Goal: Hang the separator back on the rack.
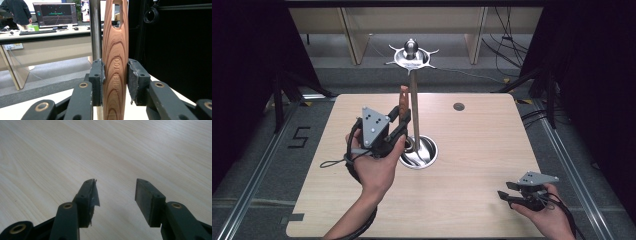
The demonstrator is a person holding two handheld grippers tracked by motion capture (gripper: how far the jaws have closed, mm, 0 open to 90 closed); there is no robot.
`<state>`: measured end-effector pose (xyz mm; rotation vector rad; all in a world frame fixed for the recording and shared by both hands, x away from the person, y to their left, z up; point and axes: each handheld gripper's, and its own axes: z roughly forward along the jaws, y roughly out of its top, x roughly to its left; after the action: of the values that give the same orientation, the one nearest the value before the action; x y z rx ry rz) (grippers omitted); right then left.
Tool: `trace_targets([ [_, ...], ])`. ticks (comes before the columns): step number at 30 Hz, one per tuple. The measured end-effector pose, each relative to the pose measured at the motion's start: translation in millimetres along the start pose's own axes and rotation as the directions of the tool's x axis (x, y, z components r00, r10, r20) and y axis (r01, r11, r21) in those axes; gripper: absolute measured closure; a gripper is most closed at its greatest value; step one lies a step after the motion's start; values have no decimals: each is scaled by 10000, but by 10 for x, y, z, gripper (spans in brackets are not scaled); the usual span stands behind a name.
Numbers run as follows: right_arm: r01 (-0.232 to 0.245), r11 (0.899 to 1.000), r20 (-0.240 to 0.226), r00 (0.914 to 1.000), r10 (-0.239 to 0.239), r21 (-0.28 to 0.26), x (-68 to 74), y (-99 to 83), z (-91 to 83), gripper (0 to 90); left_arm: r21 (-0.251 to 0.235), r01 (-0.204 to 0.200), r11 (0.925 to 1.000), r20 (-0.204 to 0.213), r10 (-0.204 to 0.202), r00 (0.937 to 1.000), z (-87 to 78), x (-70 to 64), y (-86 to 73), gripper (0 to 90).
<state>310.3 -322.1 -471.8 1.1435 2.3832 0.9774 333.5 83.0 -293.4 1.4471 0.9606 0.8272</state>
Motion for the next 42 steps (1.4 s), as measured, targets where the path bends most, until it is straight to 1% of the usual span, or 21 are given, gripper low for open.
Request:
trace_targets([
  [2,12,10000,-25,10000,-12,-72,-2,-3,10,515,-19,-18,10000,0,18,10000,1,-5,11,671],
  [7,-14,10000,1,10000,14,6,2,0,-1,514,-109,-18,9999,-90,17,10000,12,-16,32,671],
  [8,-156,9999,5,9999,156,-7,18,-4,2,514,-120,-34,9999,-100,33,9999,14,-16,35,671],
  [9,-105,9999,3,9999,105,-12,15,-3,2,514,-134,-29,9999,-114,27,9999,18,-18,38,672],
  [10,-197,9998,6,9998,197,-1,20,-4,1,515,-135,-30,9999,-119,29,9999,20,-21,41,671],
  [11,-155,9999,-11,9999,155,6,13,-2,-1,515,-150,-25,9999,-113,23,9999,23,-24,45,671],
  [12,20,10000,29,10000,-20,12,0,0,-2,515,-156,-19,9999,-108,17,9999,26,-28,49,671],
  [13,-50,10000,-33,10000,50,15,4,-1,2,514,-159,-16,9999,-120,14,9999,27,-30,53,671],
  [14,-219,9998,-36,9998,219,6,19,-4,4,515,-177,-26,9998,-139,23,9999,29,-34,57,671],
  [17,-93,10000,0,10000,93,-18,15,-3,4,514,-203,-38,9998,-160,35,9999,32,-40,74,671],
  [26,-104,9999,0,9999,104,-10,15,-3,3,514,-298,-150,9994,-240,143,9996,49,-61,136,671],
  [27,-199,9998,-16,9998,199,10,18,-2,0,514,-326,-133,9994,-239,125,9996,51,-65,141,671],
  [31,-98,9999,22,9999,99,-29,18,-4,7,514,-341,-175,9993,-278,165,9995,56,-72,154,671],
  [34,-227,9997,-9,9997,227,3,27,-7,7,514,-337,-162,9993,-281,152,9995,65,-72,160,671],
  [36,-107,9999,-16,9999,107,5,16,-4,4,514,-352,-178,9992,-317,167,9994,70,-72,166,671],
  [39,-94,10000,12,10000,95,-25,18,-5,9,514,-382,-163,9991,-353,149,9993,73,-77,178,671],
  [41,-212,9998,-19,9998,212,17,23,-5,7,514,-399,-178,9990,-367,163,9992,75,-77,187,671],
  [42,-141,9999,-38,9999,141,19,16,-4,6,514,-400,-194,9990,-382,179,9991,75,-79,191,671],
])
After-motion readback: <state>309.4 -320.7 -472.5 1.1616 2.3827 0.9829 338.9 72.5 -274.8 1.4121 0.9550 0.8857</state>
